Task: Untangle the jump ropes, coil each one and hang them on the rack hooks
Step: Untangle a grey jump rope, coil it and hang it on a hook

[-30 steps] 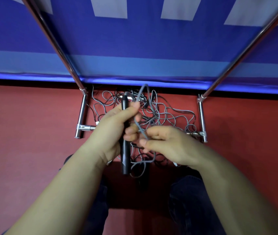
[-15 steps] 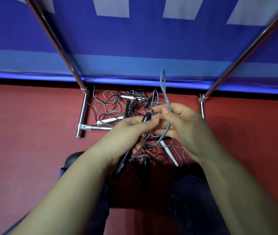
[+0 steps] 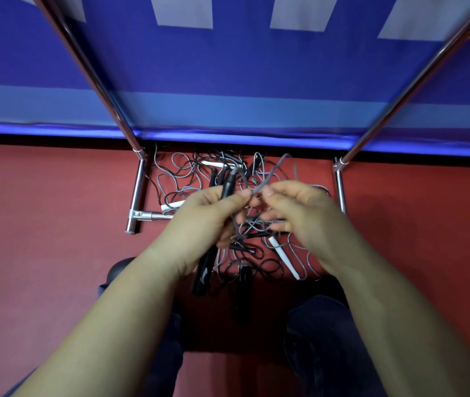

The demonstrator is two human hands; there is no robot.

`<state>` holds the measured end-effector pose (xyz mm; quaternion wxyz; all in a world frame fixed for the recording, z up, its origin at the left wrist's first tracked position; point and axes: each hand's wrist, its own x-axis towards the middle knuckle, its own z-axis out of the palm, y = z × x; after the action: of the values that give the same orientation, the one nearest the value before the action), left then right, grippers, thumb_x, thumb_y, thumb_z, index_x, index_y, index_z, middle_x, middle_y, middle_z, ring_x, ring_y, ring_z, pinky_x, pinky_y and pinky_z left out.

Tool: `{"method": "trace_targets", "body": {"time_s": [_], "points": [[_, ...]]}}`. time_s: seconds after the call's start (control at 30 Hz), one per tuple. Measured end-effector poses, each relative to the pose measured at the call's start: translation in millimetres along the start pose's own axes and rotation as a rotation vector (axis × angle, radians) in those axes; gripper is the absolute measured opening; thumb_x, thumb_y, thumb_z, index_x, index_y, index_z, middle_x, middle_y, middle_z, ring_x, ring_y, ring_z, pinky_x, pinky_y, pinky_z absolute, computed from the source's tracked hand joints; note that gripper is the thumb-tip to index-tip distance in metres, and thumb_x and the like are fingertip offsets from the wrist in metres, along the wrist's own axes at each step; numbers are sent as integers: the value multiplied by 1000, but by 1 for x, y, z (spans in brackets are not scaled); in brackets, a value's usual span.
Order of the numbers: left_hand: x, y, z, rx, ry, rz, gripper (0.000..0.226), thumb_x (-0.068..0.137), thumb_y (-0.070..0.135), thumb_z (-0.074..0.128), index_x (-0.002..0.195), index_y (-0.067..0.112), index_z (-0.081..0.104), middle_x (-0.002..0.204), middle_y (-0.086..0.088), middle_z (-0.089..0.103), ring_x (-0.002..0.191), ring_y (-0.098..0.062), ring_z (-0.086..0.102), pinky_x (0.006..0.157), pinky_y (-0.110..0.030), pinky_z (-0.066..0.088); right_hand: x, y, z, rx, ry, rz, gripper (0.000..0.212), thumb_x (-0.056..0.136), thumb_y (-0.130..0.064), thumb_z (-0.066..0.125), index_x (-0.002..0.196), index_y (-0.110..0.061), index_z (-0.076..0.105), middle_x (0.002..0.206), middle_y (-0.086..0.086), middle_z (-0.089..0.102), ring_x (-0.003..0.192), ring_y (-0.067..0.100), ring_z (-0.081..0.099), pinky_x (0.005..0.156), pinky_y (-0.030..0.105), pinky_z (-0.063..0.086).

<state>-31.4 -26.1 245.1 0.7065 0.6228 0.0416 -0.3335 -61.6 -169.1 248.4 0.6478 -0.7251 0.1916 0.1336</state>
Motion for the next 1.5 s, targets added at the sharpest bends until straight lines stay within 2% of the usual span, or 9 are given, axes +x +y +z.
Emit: {"method": "trace_targets", "body": {"time_s": [0.1, 0.23, 0.37, 0.6, 0.83, 1.13, 1.3, 1.37, 1.5], "points": [[1, 0, 0, -48, 31, 28, 24, 95, 14, 47, 74, 9, 57, 48, 5, 46, 33, -4, 28, 34, -13, 23, -4, 2, 3, -67, -186, 25, 6, 88, -25, 60, 85, -30, 62, 86, -8, 69, 77, 7, 64, 79, 29, 51], [1, 1, 1, -98, 59, 54, 19, 95, 13, 46, 82, 8, 59, 51, 4, 51, 34, -4, 29, 35, -13, 24, -6, 4, 3, -54, -288, 4, 15, 87, -13, 62, 88, -28, 60, 86, -8, 67, 72, -1, 64, 67, 11, 47], [1, 3, 0, -195, 76, 86, 15, 94, 11, 46, 84, 8, 56, 56, 3, 56, 34, -3, 31, 34, -13, 24, -4, 11, 3, -190, -298, -23, 12, 83, -19, 67, 91, -27, 63, 98, -2, 68, 93, 7, 66, 88, 24, 49], [0, 5, 0, -165, 89, 101, 9, 88, 16, 52, 79, 13, 52, 61, 2, 61, 36, -4, 34, 35, -14, 26, -4, 12, 3, -210, -274, -78, 12, 83, -18, 68, 74, -26, 64, 73, -12, 67, 75, 1, 64, 81, 21, 49], [-1, 5, 1, -147, 104, 94, 10, 90, 14, 52, 80, 14, 53, 62, 3, 63, 38, -4, 35, 36, -14, 28, -6, 10, 5, -215, -297, -67, 10, 83, -20, 67, 76, -25, 63, 78, -9, 67, 81, 5, 65, 83, 22, 49], [0, 1, 5, -95, 83, 82, 11, 90, 12, 52, 80, 14, 53, 61, 2, 62, 37, -4, 35, 35, -14, 29, -6, 15, 8, -306, -291, -31, 10, 84, -28, 66, 87, -19, 63, 96, -3, 70, 94, 9, 66, 94, 38, 49], [0, -2, 1, 15, 68, 41, 7, 84, 22, 60, 81, 20, 66, 53, -8, 44, 35, -9, 29, 37, -15, 25, -6, 2, 8, -108, -147, -156, 19, 90, -11, 57, 74, -21, 56, 69, -5, 67, 70, 10, 68, 75, 28, 54], [-2, -3, 2, 126, -17, -15, 16, 81, 32, 60, 72, 23, 69, 51, -6, 55, 33, -9, 28, 35, -15, 23, -3, -3, 5, 85, -14, -172, 21, 93, -7, 51, 74, -17, 55, 64, -5, 66, 62, 8, 65, 64, 25, 56], [-1, -3, 6, 142, -64, -33, 19, 91, 19, 54, 78, 13, 65, 76, -8, 72, 29, -7, 28, 33, -15, 22, 0, -8, 1, 341, 143, -153, 22, 95, -7, 46, 77, -14, 56, 65, -1, 65, 57, 9, 60, 58, 20, 52]]}}
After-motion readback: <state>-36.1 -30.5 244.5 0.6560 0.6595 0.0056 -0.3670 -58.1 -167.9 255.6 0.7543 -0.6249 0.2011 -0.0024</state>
